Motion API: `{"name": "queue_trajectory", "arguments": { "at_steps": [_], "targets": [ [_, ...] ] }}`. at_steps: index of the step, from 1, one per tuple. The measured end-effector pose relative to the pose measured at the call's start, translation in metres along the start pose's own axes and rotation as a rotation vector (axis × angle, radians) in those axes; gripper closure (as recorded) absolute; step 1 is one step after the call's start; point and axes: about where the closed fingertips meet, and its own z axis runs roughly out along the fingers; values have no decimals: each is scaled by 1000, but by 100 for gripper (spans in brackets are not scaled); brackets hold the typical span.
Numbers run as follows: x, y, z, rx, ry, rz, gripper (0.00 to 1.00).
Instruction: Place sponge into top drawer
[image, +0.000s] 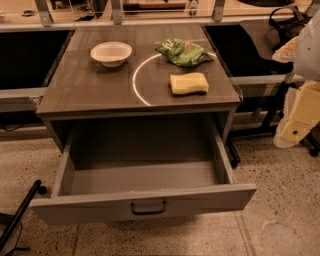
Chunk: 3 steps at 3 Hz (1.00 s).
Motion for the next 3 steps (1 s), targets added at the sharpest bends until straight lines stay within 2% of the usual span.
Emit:
{"name": "queue_trajectory", "arguments": {
  "at_steps": [1,2,3],
  "targets": [
    [-1,-1,1,0,-3,-5,0],
    [-15,-17,11,-1,-31,-62,0],
    [-32,-36,30,-28,-69,-113,0]
  ]
}}
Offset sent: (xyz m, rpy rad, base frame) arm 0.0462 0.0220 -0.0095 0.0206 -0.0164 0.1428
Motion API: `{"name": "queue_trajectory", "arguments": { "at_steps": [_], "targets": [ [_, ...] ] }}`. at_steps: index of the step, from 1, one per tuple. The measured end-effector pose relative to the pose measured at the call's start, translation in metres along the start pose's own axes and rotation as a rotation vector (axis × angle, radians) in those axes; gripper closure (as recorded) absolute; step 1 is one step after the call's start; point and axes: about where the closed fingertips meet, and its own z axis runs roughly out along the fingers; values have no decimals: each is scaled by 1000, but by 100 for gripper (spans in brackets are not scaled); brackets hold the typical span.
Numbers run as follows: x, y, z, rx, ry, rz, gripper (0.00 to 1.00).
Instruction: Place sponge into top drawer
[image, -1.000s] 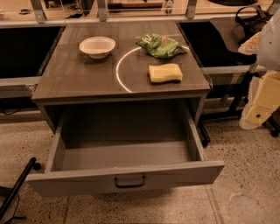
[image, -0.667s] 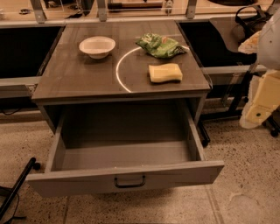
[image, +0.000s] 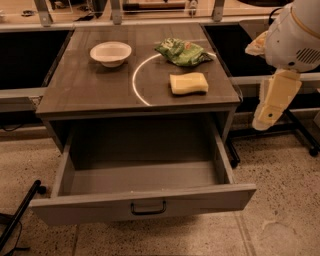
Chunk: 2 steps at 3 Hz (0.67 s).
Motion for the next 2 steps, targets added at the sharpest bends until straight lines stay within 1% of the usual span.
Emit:
{"name": "queue_trajectory", "arguments": {
  "at_steps": [1,2],
  "targets": [
    [0,0,0,0,-1,0,0],
    [-1,-12,11,-2,-52,11,0]
  ]
}}
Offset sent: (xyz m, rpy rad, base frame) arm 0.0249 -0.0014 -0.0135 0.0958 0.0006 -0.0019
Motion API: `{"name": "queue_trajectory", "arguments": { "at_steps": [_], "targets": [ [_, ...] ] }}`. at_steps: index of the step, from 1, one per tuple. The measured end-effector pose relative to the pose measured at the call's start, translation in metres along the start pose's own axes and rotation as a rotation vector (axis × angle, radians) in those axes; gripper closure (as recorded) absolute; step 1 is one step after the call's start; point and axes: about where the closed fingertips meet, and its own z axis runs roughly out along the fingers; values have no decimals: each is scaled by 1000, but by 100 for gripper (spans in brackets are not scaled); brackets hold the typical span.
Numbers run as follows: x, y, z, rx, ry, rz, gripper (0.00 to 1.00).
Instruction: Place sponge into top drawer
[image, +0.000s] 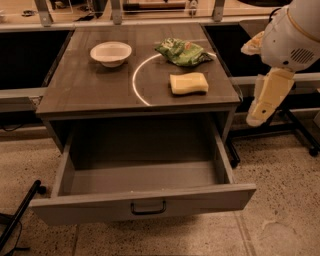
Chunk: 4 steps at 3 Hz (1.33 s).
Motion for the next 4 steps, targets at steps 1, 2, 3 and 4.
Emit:
{"name": "queue_trajectory", "arguments": {
  "at_steps": [1,2,3,4],
  "targets": [
    [-8,-23,20,-20,-63,-18,0],
    [-18,-47,44,-34,-93,-25,0],
    [-28,-73,78,-61,-94,-20,0],
    [-34,-86,98,-81,-93,-17,0]
  ]
}}
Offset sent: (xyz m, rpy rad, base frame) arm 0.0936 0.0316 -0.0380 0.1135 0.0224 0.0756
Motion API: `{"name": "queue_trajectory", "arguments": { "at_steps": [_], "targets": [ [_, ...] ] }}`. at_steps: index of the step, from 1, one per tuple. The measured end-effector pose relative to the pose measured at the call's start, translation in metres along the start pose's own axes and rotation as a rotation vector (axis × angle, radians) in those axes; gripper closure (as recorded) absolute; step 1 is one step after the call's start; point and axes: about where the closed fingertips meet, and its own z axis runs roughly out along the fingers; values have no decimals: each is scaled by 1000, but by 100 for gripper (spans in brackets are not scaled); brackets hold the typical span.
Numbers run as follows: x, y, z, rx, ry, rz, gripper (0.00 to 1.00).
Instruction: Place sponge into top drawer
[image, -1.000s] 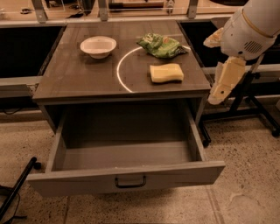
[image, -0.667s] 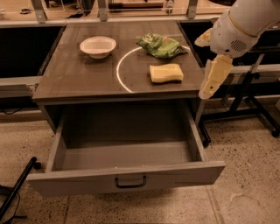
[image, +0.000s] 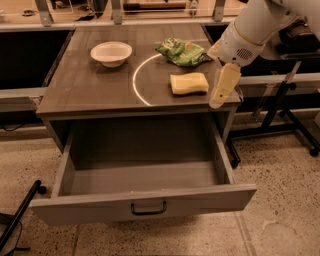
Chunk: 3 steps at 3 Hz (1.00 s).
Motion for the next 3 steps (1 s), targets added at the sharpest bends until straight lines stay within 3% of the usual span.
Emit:
{"name": "queue_trajectory", "arguments": {
  "at_steps": [3],
  "targets": [
    [-23,-22,48,-66,-11,-52,0]
  ]
}}
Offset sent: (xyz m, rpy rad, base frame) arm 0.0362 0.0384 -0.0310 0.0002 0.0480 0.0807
